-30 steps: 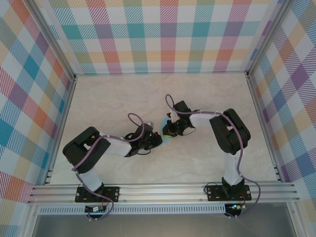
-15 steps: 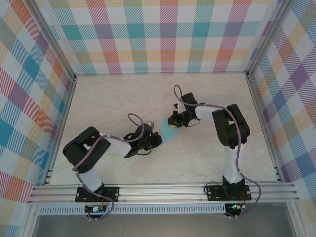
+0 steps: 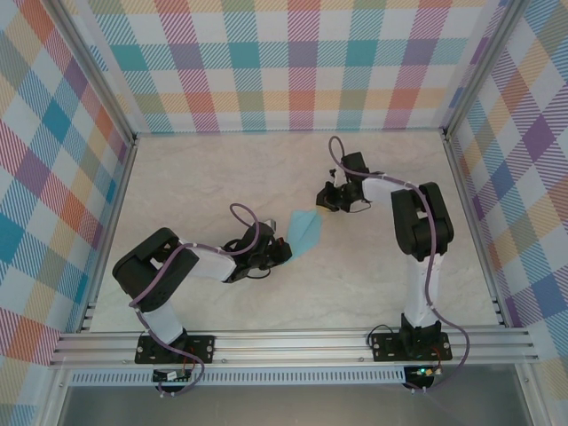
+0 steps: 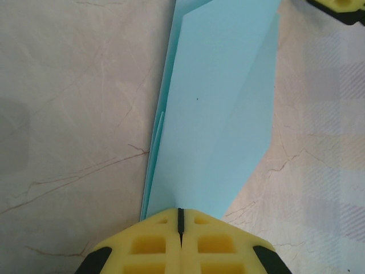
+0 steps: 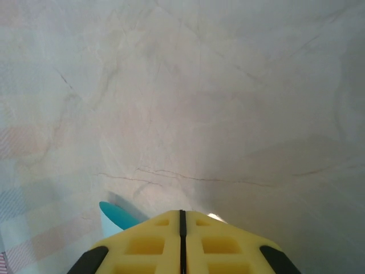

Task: Fold a paper plane with a square sheet of paper (pick it up from the middle)
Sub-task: Fourth fold the wing at the center of the table.

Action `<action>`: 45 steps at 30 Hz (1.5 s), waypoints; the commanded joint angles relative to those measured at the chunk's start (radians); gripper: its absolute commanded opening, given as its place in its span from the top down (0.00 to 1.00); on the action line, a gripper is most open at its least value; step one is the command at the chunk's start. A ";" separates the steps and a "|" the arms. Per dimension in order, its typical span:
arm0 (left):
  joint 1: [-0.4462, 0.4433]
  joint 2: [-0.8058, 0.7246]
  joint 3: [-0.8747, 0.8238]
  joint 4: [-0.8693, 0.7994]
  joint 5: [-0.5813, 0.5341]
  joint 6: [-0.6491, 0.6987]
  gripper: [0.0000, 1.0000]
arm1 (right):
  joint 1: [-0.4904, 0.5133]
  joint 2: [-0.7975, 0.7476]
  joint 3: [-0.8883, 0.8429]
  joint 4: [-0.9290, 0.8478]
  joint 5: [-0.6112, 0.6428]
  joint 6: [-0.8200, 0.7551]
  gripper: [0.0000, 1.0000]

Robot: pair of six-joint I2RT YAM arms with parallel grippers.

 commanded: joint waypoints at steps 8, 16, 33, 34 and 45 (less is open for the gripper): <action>-0.002 -0.051 0.016 -0.323 0.029 0.075 1.00 | 0.091 -0.283 -0.266 0.102 -0.035 0.059 0.90; 0.000 -0.202 0.022 -0.335 0.010 0.072 0.95 | 0.206 -0.288 -0.334 0.138 -0.048 0.120 0.89; -0.007 -0.215 -0.058 -0.329 0.033 0.023 0.92 | 0.332 -0.152 -0.295 0.205 -0.092 0.164 0.89; -0.007 -0.213 -0.058 -0.330 0.032 0.023 0.92 | 0.334 -0.148 -0.295 0.205 -0.092 0.165 0.89; -0.008 -0.246 -0.049 -0.287 0.061 0.023 0.91 | 0.336 -0.101 -0.281 0.180 -0.059 0.172 0.90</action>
